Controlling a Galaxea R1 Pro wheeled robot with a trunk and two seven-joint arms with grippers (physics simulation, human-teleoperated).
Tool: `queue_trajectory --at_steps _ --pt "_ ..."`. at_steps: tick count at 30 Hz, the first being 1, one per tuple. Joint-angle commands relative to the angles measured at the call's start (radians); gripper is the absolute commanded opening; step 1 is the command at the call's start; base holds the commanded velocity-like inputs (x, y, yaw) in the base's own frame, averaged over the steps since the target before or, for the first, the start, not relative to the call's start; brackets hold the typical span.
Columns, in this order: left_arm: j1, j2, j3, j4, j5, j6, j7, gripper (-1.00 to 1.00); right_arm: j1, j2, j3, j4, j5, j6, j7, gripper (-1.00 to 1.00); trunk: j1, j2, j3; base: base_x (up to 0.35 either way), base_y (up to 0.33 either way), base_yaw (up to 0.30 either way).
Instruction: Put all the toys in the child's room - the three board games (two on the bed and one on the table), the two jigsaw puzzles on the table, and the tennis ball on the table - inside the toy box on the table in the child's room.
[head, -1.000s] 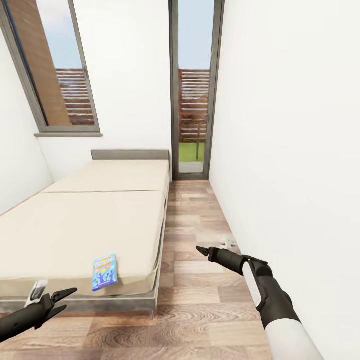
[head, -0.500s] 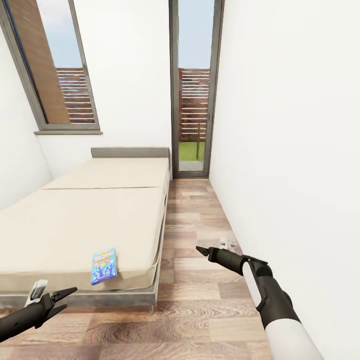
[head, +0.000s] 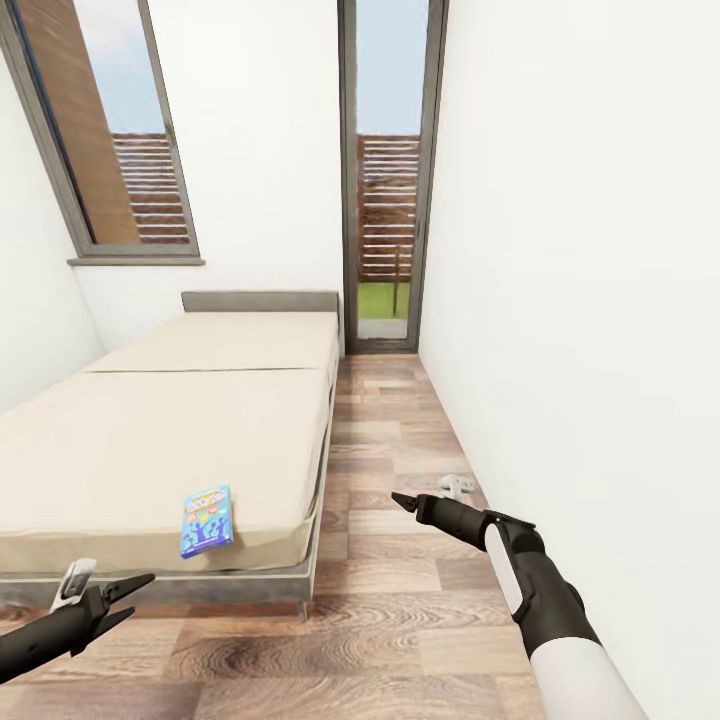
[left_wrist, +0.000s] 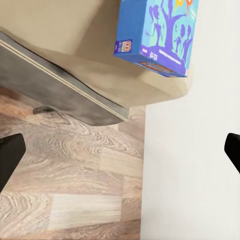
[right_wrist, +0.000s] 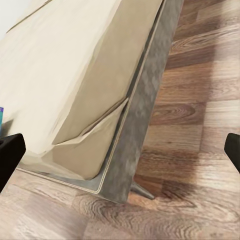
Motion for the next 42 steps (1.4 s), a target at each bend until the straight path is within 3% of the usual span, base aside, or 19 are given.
queue_trajectory --at_steps 1,12,42 --pt "0.000 0.000 0.001 0.000 0.001 0.004 -0.003 1.00 -0.001 0.001 -0.003 -0.001 -0.008 0.008 0.001 1.00 0.000 0.000 -0.001 0.000 0.000 0.000" --pt "-0.001 0.000 0.000 -0.003 0.006 0.001 -0.043 1.00 -0.001 0.001 -0.002 -0.001 -0.008 0.008 0.001 1.00 0.000 0.000 -0.001 0.041 -0.007 0.000" --pt "0.000 -0.001 0.000 -0.003 0.006 -0.027 -0.047 1.00 -0.001 0.001 -0.002 -0.001 -0.007 0.008 0.001 1.00 0.000 0.000 -0.001 0.084 -0.002 0.000"
